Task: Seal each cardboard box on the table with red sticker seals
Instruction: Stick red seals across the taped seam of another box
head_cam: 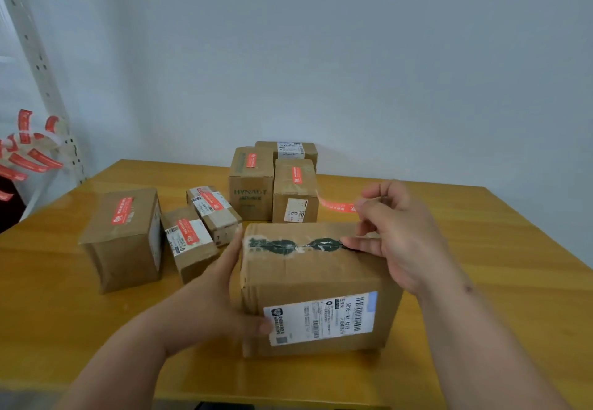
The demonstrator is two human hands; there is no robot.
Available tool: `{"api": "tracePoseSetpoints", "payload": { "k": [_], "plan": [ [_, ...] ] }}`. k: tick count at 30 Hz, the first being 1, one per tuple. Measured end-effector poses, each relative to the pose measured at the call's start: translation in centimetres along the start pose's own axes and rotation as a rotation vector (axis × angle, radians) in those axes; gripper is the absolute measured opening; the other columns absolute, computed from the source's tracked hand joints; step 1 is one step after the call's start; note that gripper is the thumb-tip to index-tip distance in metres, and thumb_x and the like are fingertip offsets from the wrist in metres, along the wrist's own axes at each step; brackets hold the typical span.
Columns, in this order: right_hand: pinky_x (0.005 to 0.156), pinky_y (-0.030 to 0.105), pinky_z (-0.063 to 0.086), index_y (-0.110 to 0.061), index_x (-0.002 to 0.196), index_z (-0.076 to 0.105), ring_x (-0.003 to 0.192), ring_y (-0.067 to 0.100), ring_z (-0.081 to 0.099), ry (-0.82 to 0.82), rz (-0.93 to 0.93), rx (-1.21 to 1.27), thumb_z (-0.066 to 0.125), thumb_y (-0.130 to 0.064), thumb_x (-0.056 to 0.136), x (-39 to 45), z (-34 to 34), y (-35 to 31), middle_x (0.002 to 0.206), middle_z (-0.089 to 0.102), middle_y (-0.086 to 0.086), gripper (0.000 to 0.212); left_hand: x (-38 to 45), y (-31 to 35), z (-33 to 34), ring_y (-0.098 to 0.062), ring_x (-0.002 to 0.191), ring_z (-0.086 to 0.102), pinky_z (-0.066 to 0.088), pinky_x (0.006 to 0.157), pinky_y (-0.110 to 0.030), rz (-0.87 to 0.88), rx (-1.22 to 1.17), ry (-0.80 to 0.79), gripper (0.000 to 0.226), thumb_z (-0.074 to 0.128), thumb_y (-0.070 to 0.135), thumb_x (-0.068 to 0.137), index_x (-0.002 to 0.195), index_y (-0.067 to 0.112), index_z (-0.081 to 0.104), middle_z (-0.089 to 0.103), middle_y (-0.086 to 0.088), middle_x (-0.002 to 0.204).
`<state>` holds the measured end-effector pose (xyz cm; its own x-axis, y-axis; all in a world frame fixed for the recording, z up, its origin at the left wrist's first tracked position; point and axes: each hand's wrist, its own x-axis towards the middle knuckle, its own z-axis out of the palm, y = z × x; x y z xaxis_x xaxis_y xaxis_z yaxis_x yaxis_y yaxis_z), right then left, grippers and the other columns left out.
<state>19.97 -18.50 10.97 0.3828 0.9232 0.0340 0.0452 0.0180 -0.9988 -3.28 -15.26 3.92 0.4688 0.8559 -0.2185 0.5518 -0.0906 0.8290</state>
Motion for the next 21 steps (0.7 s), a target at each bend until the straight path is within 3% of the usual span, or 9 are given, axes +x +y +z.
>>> {"api": "tracePoseSetpoints", "payload": {
  "k": [3, 5, 7, 9, 11, 13, 16, 21],
  "plan": [
    [0.076, 0.043, 0.06, -0.02, 0.097, 0.06, 0.054, 0.01, 0.061, 0.004, -0.031, -0.064, 0.062, -0.014, 0.093, 0.0, -0.2, 0.3, 0.076, 0.052, 0.001, 0.008, -0.4, 1.3, -0.8, -0.012, 0.142, 0.022, 0.032, 0.113, -0.044, 0.104, 0.034, 0.183, 0.141, 0.083, 0.069, 0.037, 0.136, 0.065, -0.017, 0.014, 0.024, 0.156],
    [0.077, 0.051, 0.058, -0.022, 0.096, 0.058, 0.048, 0.01, 0.06, -0.015, -0.082, -0.127, 0.061, -0.013, 0.093, 0.0, -0.4, 0.4, 0.064, 0.054, -0.005, 0.01, -0.9, 2.7, -0.9, -0.001, 0.137, 0.019, 0.034, 0.11, -0.037, 0.257, 0.112, 0.294, 0.124, 0.075, 0.076, 0.047, 0.14, 0.064, -0.006, 0.015, 0.033, 0.15],
    [0.079, 0.057, 0.055, -0.028, 0.093, 0.057, 0.051, 0.013, 0.059, -0.049, -0.147, -0.228, 0.06, -0.015, 0.092, 0.0, -0.6, 0.3, 0.058, 0.055, -0.008, 0.014, -1.2, 4.2, -0.5, 0.013, 0.125, 0.022, 0.035, 0.099, -0.02, 0.392, 0.192, 0.375, 0.099, 0.067, 0.07, 0.061, 0.143, 0.059, 0.013, 0.019, 0.046, 0.135],
    [0.089, 0.06, 0.048, -0.041, 0.089, 0.054, 0.059, 0.012, 0.062, -0.101, -0.225, -0.376, 0.058, -0.028, 0.085, 0.1, -0.7, 0.3, 0.064, 0.06, -0.009, 0.014, -0.8, 5.3, -0.2, 0.015, 0.122, 0.025, 0.034, 0.095, -0.017, 0.449, 0.226, 0.427, 0.075, 0.059, 0.062, 0.072, 0.141, 0.052, 0.03, 0.027, 0.044, 0.13],
    [0.095, 0.06, 0.041, -0.05, 0.088, 0.05, 0.069, 0.012, 0.063, -0.158, -0.272, -0.519, 0.053, -0.039, 0.078, 0.2, -0.8, 0.4, 0.072, 0.062, -0.012, 0.014, 0.0, 5.8, 0.1, 0.008, 0.124, 0.033, 0.036, 0.1, -0.023, 0.457, 0.236, 0.473, 0.057, 0.055, 0.053, 0.083, 0.137, 0.044, 0.042, 0.039, 0.032, 0.132],
    [0.092, 0.054, 0.043, -0.046, 0.091, 0.05, 0.075, 0.015, 0.062, -0.191, -0.288, -0.594, 0.056, -0.037, 0.084, 0.4, -0.9, 0.5, 0.077, 0.063, -0.008, 0.013, 0.7, 6.0, 0.4, 0.001, 0.122, 0.041, 0.039, 0.099, -0.024, 0.43, 0.227, 0.497, 0.045, 0.054, 0.042, 0.09, 0.134, 0.039, 0.048, 0.046, 0.025, 0.129],
    [0.074, 0.029, 0.045, -0.032, 0.098, 0.052, 0.081, 0.02, 0.061, -0.253, -0.283, -0.612, 0.058, -0.019, 0.093, 0.6, -0.9, 0.6, 0.086, 0.063, 0.002, 0.015, 1.5, 5.7, 0.7, -0.003, 0.119, 0.045, 0.041, 0.097, -0.026, 0.392, 0.243, 0.471, 0.038, 0.054, 0.037, 0.093, 0.131, 0.043, 0.049, 0.049, 0.023, 0.124],
    [0.053, 0.012, 0.039, -0.029, 0.097, 0.052, 0.06, -0.001, 0.05, -0.284, -0.276, -0.658, 0.058, -0.015, 0.092, 0.7, -0.8, 0.8, 0.078, 0.061, -0.003, 0.015, 1.9, 5.1, 0.9, -0.001, 0.118, 0.044, 0.038, 0.106, -0.045, 0.391, 0.31, 0.402, 0.032, 0.051, 0.042, 0.092, 0.123, 0.048, 0.053, 0.045, 0.028, 0.122]
  ]
}}
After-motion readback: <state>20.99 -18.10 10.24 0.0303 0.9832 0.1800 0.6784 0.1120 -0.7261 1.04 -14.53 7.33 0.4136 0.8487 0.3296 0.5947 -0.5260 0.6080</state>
